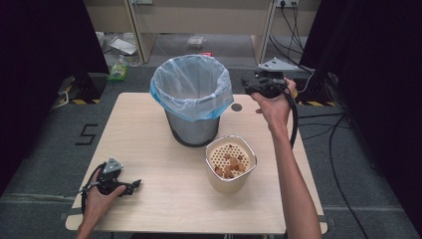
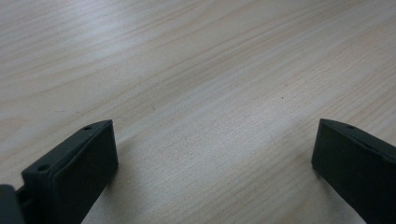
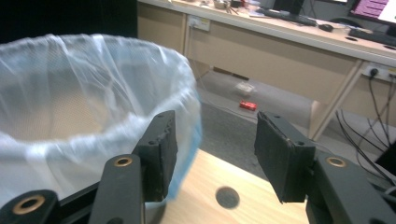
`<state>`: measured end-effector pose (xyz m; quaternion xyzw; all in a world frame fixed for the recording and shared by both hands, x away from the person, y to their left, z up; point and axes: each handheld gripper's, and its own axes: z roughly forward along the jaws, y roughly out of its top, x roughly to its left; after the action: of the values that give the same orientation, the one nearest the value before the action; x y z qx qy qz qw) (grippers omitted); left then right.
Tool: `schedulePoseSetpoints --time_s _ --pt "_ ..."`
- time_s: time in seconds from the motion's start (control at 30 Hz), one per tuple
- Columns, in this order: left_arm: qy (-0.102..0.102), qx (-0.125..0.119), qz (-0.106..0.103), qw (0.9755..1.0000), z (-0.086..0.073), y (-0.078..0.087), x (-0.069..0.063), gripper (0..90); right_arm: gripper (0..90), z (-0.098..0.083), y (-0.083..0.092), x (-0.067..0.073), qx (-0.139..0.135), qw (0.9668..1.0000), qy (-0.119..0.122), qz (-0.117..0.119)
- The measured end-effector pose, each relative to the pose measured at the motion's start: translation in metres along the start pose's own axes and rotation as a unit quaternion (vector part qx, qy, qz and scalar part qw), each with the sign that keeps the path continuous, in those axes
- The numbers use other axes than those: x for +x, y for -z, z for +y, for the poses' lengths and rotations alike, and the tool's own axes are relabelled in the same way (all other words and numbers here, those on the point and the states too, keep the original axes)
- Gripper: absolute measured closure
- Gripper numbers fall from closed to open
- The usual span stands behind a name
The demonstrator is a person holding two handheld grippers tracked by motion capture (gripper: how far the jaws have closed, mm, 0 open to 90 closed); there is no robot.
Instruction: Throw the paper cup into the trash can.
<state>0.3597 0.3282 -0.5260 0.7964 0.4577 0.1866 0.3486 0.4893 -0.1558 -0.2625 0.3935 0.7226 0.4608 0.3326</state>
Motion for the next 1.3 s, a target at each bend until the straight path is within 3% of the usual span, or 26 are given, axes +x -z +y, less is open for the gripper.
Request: schedulePoseSetpoints --time_s 0.37,0.67,0.9,1.13,1.3 --pt "0.0 0.0 0.0 1.0 0.0 0.0 0.0 0.0 45.5 -0.046 0.028 -0.017 0.024 0.9996 0.012 -0.01" --pt "0.0 0.0 0.0 1.0 0.0 0.0 0.0 0.0 43.3 -0.083 0.047 -0.022 0.04 0.9991 0.005 -0.013" --pt "0.001 0.0 0.001 1.0 0.0 0.0 0.0 0.0 42.2 -0.128 0.056 -0.019 0.05 0.9987 -0.003 0.004" --pt "0.001 0.0 0.001 1.0 0.0 0.0 0.0 0.0 40.7 -0.182 0.061 -0.019 0.078 0.9967 -0.025 0.001" --pt "0.001 0.0 0.001 1.0 0.0 0.0 0.0 0.0 40.1 -0.208 0.062 -0.014 0.095 0.995 -0.029 -0.001"
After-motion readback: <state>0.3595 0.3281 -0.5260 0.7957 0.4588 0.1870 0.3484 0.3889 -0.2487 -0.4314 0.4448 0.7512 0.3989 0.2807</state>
